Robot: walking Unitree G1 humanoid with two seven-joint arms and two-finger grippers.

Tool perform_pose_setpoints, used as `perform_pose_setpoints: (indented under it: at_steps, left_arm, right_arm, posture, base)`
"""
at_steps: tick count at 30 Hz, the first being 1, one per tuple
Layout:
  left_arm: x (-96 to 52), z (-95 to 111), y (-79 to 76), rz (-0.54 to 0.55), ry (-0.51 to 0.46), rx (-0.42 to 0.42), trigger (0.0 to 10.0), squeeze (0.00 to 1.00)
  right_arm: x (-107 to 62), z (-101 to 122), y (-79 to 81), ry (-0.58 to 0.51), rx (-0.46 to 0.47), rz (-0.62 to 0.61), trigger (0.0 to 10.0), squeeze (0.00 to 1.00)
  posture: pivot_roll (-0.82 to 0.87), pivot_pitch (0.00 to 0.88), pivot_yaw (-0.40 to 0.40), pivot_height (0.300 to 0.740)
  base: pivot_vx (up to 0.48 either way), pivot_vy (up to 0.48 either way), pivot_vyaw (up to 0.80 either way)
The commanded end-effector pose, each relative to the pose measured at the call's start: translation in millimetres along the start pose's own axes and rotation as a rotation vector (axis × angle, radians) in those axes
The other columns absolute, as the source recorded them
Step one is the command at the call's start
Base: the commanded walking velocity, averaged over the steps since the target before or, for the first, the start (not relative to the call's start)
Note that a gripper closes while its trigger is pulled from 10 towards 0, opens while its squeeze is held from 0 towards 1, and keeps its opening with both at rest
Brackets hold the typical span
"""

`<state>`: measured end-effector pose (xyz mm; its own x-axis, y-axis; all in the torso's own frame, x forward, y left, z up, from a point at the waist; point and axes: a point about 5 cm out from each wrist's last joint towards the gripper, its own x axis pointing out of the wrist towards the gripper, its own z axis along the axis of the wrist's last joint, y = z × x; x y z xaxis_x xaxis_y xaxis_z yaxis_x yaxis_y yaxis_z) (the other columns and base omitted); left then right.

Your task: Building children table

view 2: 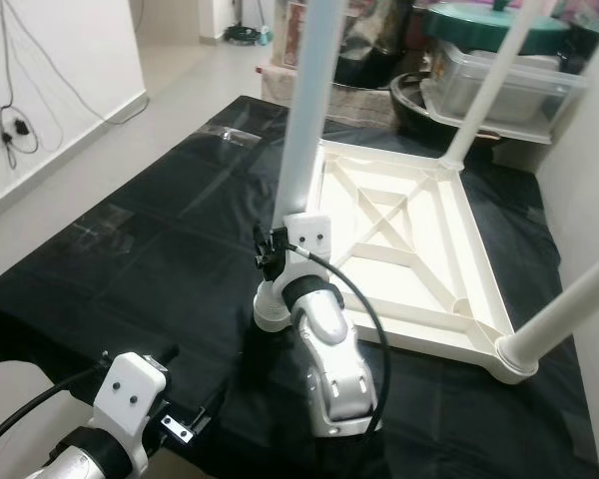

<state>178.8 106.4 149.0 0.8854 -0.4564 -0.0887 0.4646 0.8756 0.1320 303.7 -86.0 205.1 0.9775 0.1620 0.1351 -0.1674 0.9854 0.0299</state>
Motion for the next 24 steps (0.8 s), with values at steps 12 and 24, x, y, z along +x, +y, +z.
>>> perform_pose_setpoints:
  at_steps: [12, 24]
  left_arm:
    - [8.8, -3, 10.1, 0.019, -0.008, 0.024, 10.0, 0.0]
    - [9.3, -5, 12.5, 0.01, -0.005, 0.04, 10.0, 0.0]
  right_arm:
    - [-21.5, -11, -1.8, 0.177, 0.102, -0.647, 10.0, 0.0]
    - [-12.5, -14, -8.7, 0.255, 0.173, -0.659, 10.0, 0.0]
  posture:
    - [0.24, 0.102, -0.08, 0.74]
    - [0.24, 0.098, -0.073, 0.74]
  base:
    - [0.0, 0.0, 0.0]
    - [0.0, 0.0, 0.0]
